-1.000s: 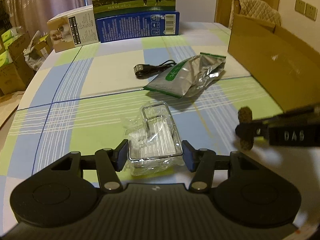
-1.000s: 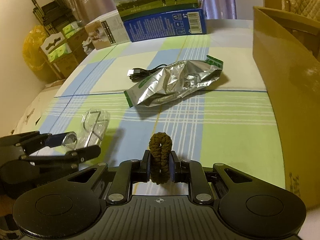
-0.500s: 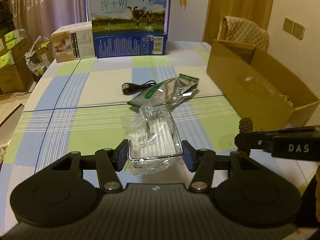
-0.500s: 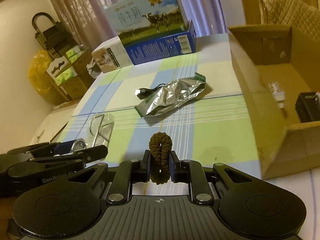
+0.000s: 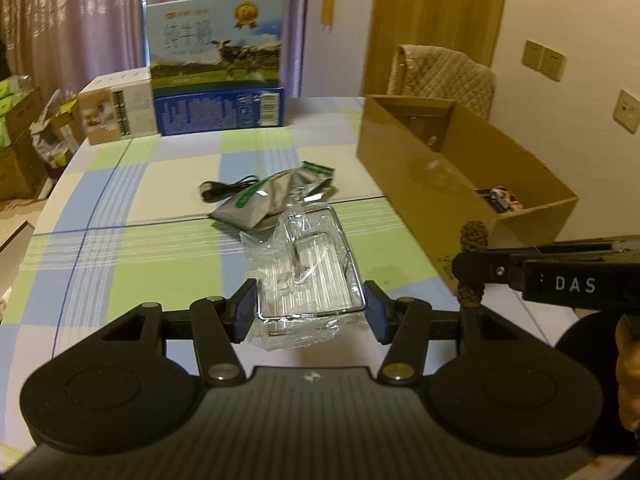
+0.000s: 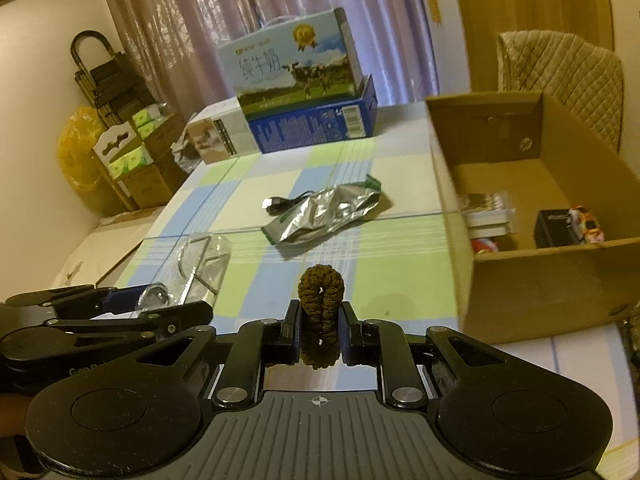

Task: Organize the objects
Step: 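Carry the hook pack and hair tie to the cardboard box in both tools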

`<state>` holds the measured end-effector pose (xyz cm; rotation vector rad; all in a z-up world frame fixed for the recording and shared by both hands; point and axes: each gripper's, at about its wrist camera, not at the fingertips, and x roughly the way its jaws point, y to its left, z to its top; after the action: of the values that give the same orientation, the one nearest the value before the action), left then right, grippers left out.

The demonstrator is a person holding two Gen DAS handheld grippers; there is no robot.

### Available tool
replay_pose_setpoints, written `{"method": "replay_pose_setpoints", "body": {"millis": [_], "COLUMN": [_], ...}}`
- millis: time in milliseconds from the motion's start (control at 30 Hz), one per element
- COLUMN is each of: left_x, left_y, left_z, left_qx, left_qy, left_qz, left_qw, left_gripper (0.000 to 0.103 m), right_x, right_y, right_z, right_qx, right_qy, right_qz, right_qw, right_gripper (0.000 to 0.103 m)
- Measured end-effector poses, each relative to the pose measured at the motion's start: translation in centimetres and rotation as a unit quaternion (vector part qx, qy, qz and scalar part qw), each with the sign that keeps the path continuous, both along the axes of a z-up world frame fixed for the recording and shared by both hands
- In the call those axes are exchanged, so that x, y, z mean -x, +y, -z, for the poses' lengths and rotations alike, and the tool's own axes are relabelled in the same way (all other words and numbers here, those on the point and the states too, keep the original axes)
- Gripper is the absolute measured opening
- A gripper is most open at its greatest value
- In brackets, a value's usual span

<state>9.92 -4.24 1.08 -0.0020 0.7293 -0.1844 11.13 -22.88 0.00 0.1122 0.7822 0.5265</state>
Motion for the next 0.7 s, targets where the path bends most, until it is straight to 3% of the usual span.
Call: {"method": "replay_pose_setpoints", "body": {"millis": [700], "left_x": [-0.8], "left_y": [-5.8], "left_z": [-3.2], "left_qx": [0.0], "left_qy": [-0.026], "left_qz": [0.064], "left_qw": [0.9976], "left_gripper": [0.051], "right_x": [0.0], "right_y": [-6.2], "right_z": [-2.9], "right_qx": [0.005], "right_qy": [-0.032], "right_qz": [0.053], "right_qw": [0.998], "right_gripper": [0.015]}}
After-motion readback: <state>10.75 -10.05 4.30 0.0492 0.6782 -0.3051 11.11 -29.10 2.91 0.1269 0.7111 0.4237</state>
